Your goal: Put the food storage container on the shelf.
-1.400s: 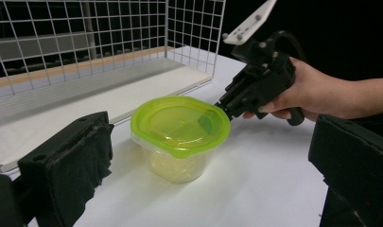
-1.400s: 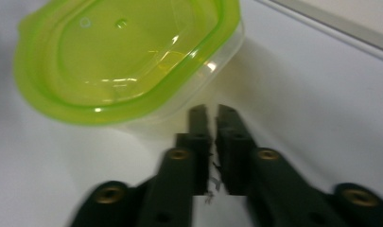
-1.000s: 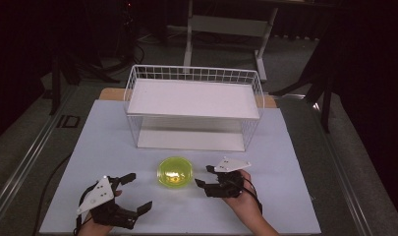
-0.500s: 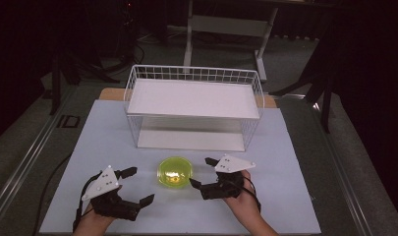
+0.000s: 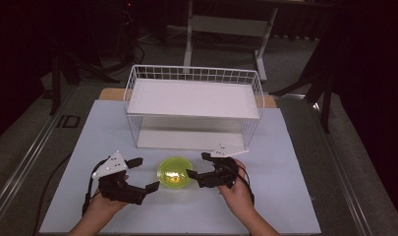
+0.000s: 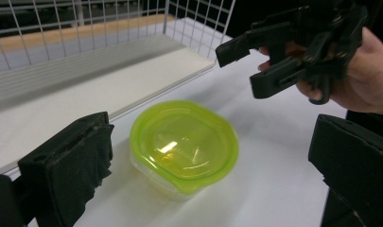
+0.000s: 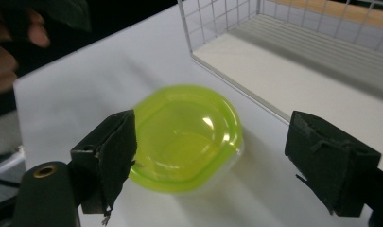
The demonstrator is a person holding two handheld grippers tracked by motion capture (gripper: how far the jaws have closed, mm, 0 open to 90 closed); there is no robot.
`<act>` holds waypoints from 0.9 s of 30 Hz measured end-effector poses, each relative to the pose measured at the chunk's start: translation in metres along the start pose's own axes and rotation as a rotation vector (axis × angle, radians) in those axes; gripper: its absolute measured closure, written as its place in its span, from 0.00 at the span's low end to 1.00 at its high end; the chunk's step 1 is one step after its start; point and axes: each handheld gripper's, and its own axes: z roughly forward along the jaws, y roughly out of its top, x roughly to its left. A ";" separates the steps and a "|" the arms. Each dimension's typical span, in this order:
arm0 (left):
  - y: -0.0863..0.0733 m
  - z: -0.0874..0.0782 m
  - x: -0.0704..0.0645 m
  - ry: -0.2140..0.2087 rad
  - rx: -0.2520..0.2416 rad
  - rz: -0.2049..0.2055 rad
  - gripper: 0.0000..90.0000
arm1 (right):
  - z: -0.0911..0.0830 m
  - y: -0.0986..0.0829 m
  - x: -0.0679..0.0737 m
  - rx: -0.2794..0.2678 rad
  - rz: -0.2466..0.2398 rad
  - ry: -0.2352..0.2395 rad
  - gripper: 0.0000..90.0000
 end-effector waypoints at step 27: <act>-0.027 0.046 0.038 0.074 0.166 -0.304 0.52 | 0.035 -0.017 -0.018 0.113 0.176 -0.014 0.57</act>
